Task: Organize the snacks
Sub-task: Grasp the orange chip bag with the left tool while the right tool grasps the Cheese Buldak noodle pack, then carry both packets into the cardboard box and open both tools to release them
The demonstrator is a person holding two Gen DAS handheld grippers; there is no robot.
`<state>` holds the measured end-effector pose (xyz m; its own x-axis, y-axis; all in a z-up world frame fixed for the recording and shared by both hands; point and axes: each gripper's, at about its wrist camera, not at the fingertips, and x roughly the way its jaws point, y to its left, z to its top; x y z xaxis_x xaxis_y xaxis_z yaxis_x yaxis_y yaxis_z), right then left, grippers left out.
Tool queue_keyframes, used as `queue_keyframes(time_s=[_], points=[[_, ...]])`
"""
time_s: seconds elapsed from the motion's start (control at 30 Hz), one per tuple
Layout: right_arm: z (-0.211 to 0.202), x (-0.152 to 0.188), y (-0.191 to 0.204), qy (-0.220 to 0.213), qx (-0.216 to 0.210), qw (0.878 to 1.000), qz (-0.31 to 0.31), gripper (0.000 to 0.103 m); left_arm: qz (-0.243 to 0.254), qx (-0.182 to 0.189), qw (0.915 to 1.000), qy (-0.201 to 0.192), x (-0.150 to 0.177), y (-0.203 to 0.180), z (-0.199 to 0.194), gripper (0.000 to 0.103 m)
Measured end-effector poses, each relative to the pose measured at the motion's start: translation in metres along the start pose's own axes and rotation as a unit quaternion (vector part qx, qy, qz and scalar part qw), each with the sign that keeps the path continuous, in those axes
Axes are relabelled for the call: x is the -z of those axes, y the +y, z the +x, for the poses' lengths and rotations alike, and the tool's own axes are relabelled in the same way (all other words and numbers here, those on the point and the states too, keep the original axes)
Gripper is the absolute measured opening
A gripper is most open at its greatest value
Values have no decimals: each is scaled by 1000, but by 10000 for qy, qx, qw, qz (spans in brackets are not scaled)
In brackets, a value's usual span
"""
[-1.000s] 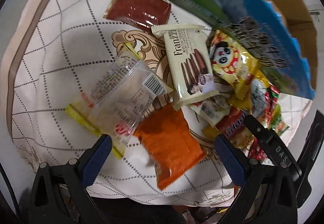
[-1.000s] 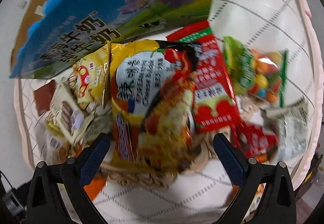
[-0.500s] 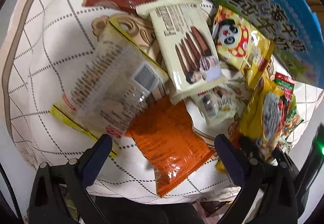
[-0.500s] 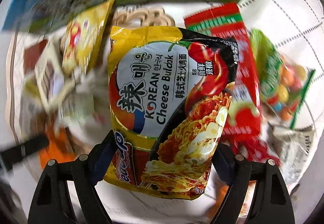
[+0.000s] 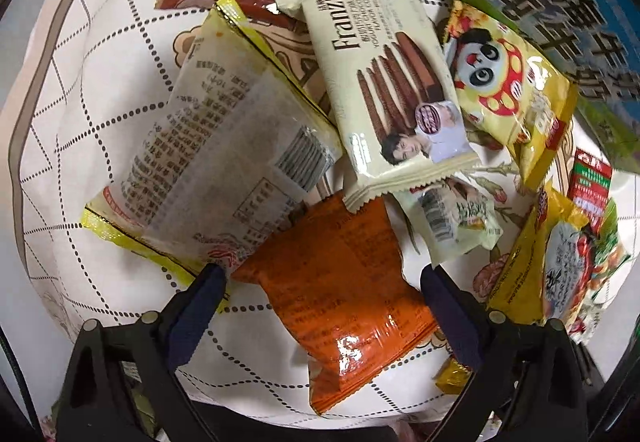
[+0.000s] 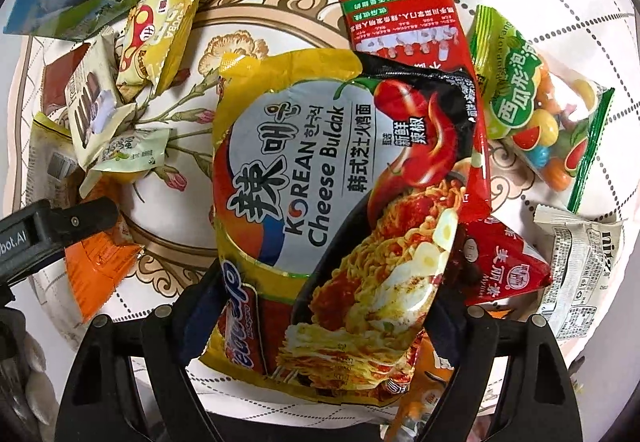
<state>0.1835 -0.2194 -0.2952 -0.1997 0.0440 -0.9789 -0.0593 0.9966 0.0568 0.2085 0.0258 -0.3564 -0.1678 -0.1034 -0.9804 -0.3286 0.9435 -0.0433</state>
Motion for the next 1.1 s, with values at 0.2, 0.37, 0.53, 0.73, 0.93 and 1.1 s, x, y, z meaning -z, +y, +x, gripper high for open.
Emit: queue_keyframes(time_s=[0.2, 0.37, 0.53, 0.73, 0.93, 1.1], points=[[1, 16, 8, -187, -175, 9996, -71, 87, 444, -207, 9978, -445, 41, -5, -12, 69], [-6, 33, 2, -285, -274, 9991, -173, 86, 571, -252, 9953, -747, 72, -8, -20, 57], [-11, 50, 3, -380, -385, 9981, -301, 86, 501, -175, 9950, -843, 101, -8, -33, 56], [-21, 70, -10, -514, -903, 9943, -247, 86, 424, 117, 9948, -918, 144, 3, -43, 56], [-28, 76, -32, -506, -1497, 9874, -116, 86, 243, 575, 9929, -1016, 166, 23, -77, 56], [-49, 68, -46, -470, -1940, 9799, 4, 86, 167, 820, 9901, -1124, 156, 25, -107, 56]])
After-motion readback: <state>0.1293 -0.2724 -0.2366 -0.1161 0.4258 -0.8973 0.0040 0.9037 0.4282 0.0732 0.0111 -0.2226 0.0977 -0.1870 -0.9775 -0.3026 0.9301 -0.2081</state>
